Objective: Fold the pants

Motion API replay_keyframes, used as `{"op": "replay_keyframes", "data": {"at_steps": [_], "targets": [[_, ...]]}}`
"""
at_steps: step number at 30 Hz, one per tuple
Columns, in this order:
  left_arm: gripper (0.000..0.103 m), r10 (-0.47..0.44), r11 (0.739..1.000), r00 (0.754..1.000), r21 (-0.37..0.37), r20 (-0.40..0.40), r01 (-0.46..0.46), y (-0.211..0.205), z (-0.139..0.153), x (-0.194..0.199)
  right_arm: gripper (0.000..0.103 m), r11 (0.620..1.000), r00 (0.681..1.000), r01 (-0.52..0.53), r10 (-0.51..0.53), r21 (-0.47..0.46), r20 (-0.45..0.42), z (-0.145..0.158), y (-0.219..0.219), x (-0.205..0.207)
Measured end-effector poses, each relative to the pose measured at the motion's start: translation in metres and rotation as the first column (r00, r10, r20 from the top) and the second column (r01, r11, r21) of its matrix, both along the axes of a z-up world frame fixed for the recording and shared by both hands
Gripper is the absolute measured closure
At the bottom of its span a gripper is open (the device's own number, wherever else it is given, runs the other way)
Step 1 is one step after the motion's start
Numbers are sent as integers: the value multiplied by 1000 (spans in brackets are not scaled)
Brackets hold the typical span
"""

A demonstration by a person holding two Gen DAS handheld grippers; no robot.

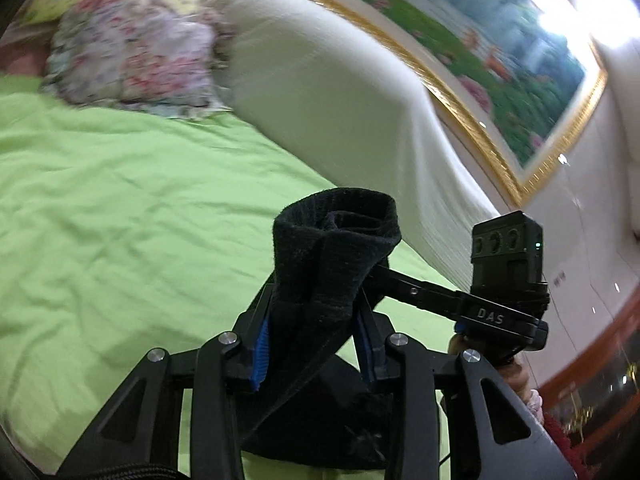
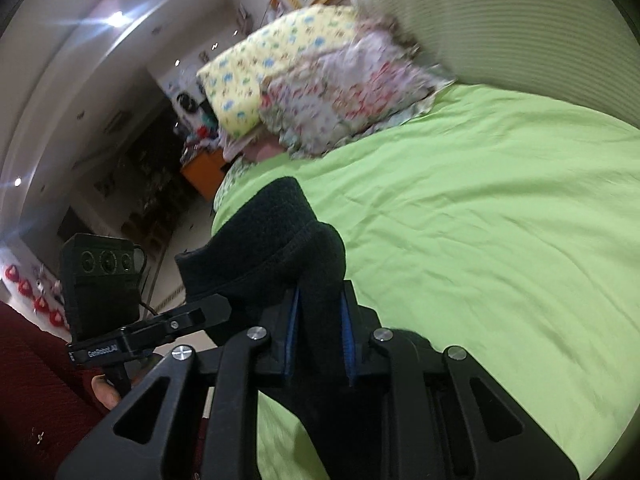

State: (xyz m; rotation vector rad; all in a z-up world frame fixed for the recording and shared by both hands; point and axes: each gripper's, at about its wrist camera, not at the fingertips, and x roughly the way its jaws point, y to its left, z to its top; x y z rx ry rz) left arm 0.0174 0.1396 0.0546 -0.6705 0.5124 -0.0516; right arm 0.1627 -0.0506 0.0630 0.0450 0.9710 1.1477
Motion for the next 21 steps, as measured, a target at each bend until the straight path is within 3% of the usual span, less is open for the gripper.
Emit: {"op": "replay_keyframes", "data": {"at_steps": [9, 17, 21], "targets": [[69, -209, 977, 978, 44, -2, 208, -94, 10, 11, 83, 980, 983, 181, -177, 88, -44, -9, -95, -22], [69, -375, 916, 926, 130, -55, 379, -182, -3, 19, 84, 938, 947, 321, -313, 134, -77, -28, -161, -45], [69, -429, 886, 896, 138, -116, 442, -214, -16, 28, 84, 918, 926, 375, -363, 133, -106, -43, -182, -51]]}}
